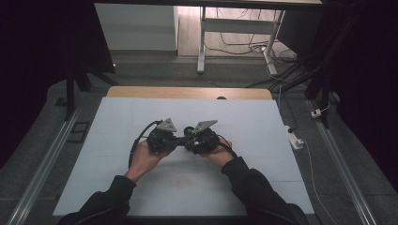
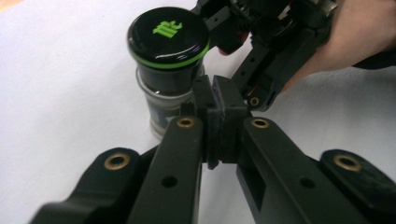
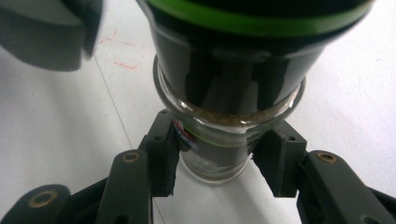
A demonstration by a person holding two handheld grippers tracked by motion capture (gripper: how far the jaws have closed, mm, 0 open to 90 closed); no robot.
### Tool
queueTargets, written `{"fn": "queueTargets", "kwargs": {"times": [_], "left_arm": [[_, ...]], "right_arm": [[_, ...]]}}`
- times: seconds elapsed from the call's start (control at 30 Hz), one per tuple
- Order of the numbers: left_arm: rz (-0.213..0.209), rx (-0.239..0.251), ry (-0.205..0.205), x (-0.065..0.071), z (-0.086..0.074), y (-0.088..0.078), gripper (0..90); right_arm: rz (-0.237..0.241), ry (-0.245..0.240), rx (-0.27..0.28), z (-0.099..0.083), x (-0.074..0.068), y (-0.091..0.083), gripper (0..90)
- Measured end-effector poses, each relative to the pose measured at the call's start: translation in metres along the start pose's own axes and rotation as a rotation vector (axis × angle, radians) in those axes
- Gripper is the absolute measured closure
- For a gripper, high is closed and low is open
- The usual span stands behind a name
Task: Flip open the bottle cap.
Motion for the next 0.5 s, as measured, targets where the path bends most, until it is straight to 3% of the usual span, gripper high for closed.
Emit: {"fn": "queueTargets", "kwargs": {"times": [0.5], "left_arm": [[0.023,0.008,-0.009,-0.0005,0.0082,0.0065,88.8]], "right_arm": [[0.0,0.006,-0.001,-0.0001,-0.0001,0.0001,52.8]]}}
Point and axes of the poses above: each handheld gripper's, and its own axes: y roughly forward along the jaws, z roughly out of its top, x roughly to its right, the point moved 7 cm from there along y, roughly forward along the jaws, and after that the axes turned 13 degrees about -z, right-handed, at the moved point
